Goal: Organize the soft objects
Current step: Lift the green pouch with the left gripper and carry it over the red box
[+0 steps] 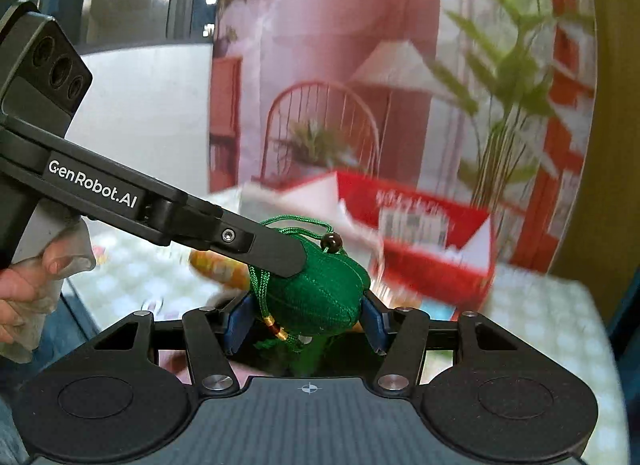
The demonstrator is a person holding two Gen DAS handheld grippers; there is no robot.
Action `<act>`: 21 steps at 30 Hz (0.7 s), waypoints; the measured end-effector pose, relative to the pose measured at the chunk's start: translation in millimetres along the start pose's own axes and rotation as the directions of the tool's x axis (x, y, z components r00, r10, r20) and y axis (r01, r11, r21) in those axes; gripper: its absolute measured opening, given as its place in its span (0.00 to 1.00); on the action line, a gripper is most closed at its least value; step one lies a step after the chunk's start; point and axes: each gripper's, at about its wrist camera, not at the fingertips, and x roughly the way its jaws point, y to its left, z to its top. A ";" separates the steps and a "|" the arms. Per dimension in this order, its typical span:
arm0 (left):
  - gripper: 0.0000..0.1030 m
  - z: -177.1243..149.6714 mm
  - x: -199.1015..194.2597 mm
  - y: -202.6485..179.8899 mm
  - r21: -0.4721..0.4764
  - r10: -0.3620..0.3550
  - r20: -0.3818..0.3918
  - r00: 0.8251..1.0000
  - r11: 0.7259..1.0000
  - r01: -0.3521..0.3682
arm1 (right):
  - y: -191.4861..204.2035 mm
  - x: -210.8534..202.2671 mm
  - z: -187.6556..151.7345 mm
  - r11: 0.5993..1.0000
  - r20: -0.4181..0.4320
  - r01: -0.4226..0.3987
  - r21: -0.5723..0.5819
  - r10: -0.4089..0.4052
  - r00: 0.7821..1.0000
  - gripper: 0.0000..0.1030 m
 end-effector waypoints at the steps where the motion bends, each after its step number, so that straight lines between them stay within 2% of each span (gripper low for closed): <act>1: 0.38 9.6 1.6 -4.2 0.010 0.002 0.014 1.000 1.000 -0.002 | -3.3 -1.5 10.2 1.000 0.013 0.000 -0.003 0.000 1.000 0.51; 7: 0.38 61.2 7.0 -0.6 0.050 0.010 0.084 0.996 0.999 -0.014 | -28.6 -0.5 68.7 0.999 0.080 -0.015 -0.039 0.018 0.997 0.51; 11: 0.38 93.2 11.8 13.6 0.047 0.028 0.130 0.991 0.998 -0.034 | -45.6 19.9 107.5 0.994 0.105 -0.008 -0.107 0.020 0.994 0.51; 16: 0.38 124.0 19.8 30.6 0.060 0.082 0.186 0.979 0.994 -0.094 | -58.8 58.1 150.0 0.988 0.140 0.013 -0.157 0.009 0.990 0.51; 19: 0.38 134.7 27.5 47.6 0.050 0.099 0.171 0.980 0.993 -0.109 | -66.2 80.9 166.3 0.985 0.157 0.009 -0.170 0.018 0.987 0.52; 21: 0.38 135.2 37.5 60.6 0.039 0.114 0.134 0.984 0.992 -0.120 | -71.1 98.5 171.1 0.983 0.146 -0.003 -0.181 0.030 0.989 0.52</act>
